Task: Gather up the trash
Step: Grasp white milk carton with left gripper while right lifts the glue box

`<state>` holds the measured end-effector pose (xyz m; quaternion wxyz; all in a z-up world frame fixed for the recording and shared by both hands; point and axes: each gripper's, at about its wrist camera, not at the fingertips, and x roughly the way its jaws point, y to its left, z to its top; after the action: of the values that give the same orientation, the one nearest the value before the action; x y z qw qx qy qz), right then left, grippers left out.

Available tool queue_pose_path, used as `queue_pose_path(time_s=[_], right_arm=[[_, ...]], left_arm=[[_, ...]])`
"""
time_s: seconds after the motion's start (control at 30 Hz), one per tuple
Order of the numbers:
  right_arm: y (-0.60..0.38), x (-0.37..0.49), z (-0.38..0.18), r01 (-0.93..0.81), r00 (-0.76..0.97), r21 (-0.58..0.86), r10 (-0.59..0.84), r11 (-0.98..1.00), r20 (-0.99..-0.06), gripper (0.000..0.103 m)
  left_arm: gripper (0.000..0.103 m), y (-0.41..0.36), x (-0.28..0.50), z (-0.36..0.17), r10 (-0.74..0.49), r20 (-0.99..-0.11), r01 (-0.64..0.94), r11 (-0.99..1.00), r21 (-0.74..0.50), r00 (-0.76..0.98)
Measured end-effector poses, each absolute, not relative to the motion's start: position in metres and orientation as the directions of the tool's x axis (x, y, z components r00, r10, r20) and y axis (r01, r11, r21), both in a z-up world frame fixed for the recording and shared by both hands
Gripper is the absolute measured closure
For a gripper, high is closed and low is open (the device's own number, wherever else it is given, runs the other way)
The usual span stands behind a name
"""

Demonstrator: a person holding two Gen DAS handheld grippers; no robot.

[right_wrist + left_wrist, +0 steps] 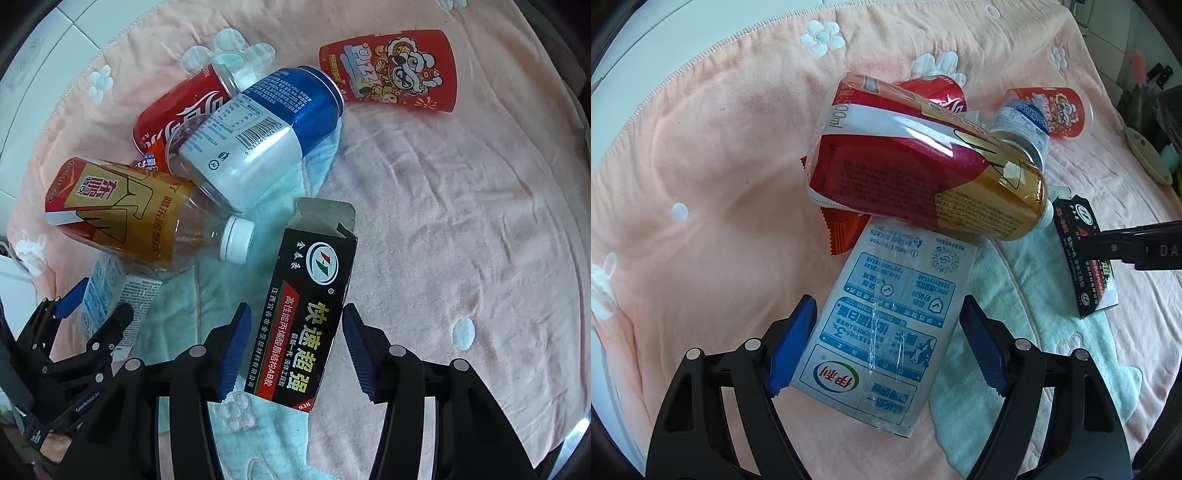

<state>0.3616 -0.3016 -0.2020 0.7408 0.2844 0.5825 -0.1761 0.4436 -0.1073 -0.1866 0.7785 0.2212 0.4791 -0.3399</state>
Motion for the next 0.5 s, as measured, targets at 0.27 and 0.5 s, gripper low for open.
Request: queue_pose_path(time_s=[0.27,0.5], right_arm=[[-0.281,0.378,-0.214,0.546,0.223,0.152,0.033,0.824,-0.974,0.055],[-0.272,0.364,-0.214,0.498,0.233,0.137,0.02,0.856,-0.972,0.056]], left_arm=[[0.03,-0.095,0.433,-0.179,-0.317,-0.901,0.718,0.696,-0.008,0.296],[0.03,-0.091,0.425,-0.179,-0.28,-0.913,0.705,0.709,0.012,0.298]])
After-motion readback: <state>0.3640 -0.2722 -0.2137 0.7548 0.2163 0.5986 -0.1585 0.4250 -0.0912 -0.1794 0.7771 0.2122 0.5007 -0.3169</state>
